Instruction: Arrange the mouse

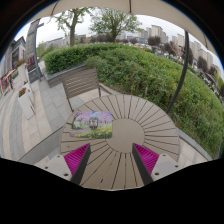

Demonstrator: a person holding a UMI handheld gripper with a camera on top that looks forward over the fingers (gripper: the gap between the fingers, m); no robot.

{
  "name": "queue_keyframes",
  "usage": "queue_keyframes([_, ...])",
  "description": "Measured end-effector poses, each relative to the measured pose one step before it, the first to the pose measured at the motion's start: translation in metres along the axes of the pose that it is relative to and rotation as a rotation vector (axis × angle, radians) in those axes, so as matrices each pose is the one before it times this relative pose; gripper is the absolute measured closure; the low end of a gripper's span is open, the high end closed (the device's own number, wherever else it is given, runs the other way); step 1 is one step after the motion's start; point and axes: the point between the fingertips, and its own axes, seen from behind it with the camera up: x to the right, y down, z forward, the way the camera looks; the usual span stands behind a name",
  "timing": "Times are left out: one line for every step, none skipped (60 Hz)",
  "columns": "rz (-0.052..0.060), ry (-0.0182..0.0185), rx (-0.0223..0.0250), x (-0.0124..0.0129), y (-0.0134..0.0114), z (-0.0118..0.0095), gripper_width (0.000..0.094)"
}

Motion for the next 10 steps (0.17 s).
queue_keyframes([0.0033,0.00031,-0.00114,0.00162,0.00117,0.00005,0.0082])
queue_keyframes([0.0017,-0.00033,-0.00189,0.00154,0.00141,0.0002,0.0082])
queue_keyframes([0.0015,-0.00157,-0.00194,0.00109,0.00138,0.00034,0.0082])
queue_keyframes([0.0006,-0.0017,-0.00147,0.00194,0.00121,-0.00421,0.0082])
queue_keyframes([-0.0001,-0.00141,-0.00019,0.00057,0.00231,0.00118,0.0082])
queue_keyframes([-0.0003,-0.00336,-0.00172,0.00074,0.00147,-0.00004,0.0081])
queue_keyframes([0.0011,-0.00491,-0.00284,0.00082,0.00182,-0.00092,0.0081])
queue_keyframes([0.001,-0.00478,-0.00271,0.00045,0.00143,-0.00011,0.008])
queue_keyframes([0.002,-0.00474,-0.00142,0.00043,0.00107,0.00011,0.0081])
queue_keyframes([0.0018,-0.00407,-0.00018,0.00087,0.00066,-0.00047,0.0082])
